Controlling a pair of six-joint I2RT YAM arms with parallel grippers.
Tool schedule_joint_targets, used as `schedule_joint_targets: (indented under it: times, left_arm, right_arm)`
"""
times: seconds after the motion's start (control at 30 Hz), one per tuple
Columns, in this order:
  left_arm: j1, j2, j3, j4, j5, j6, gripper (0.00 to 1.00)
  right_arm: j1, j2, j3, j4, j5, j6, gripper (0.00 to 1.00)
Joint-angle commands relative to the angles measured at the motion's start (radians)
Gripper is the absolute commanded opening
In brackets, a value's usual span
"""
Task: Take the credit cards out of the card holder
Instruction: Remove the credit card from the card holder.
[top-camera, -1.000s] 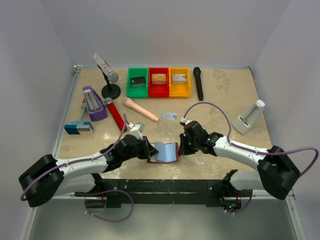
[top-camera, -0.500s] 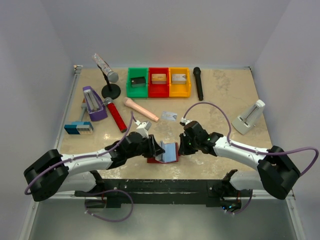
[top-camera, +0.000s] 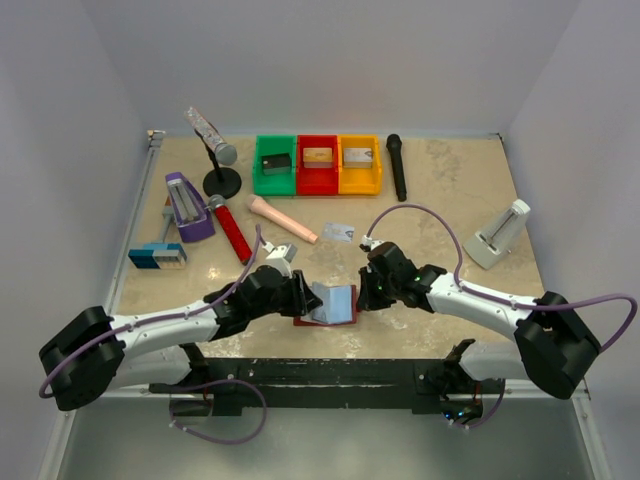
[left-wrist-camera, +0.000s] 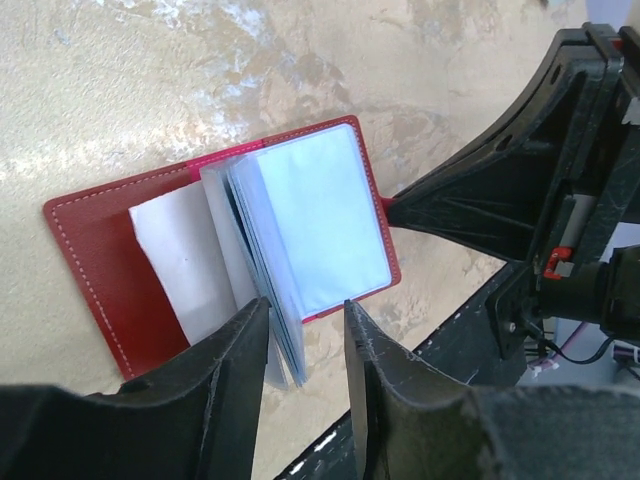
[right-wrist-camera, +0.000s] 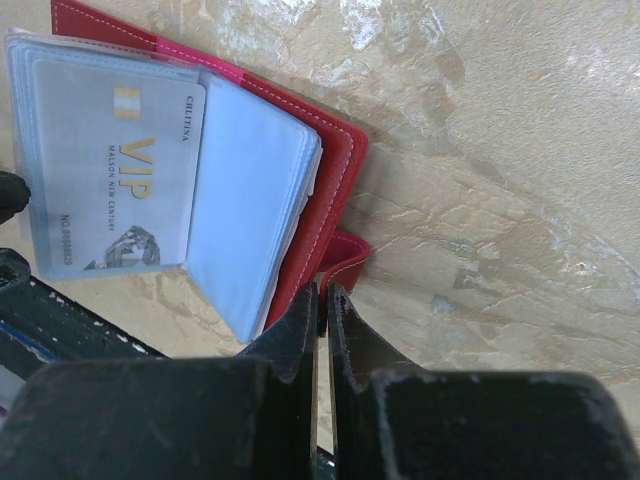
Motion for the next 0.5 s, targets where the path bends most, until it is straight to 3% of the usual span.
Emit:
schedule_joint_targets:
  times: [0.0, 0.27, 0.47]
  left_arm:
    - [-0.004, 0.007, 0.032, -0.018, -0.008, 0.037, 0.41]
    - [-0.004, 0.030, 0.037, -0.012, 0.003, 0.037, 0.41]
    - [-0.004, -0.037, 0.022, -0.151, -0.116, 0.007, 0.40]
  right_arm:
    - [0.003, -0.019, -0.002, 0.017, -0.004, -0.006, 0.00]
    - [0.003, -0.019, 0.001, 0.011, -0.005, -0.007, 0.01]
    - [0.003, -0.044, 0.009, -0.040, 0.037, -0.015, 0.09]
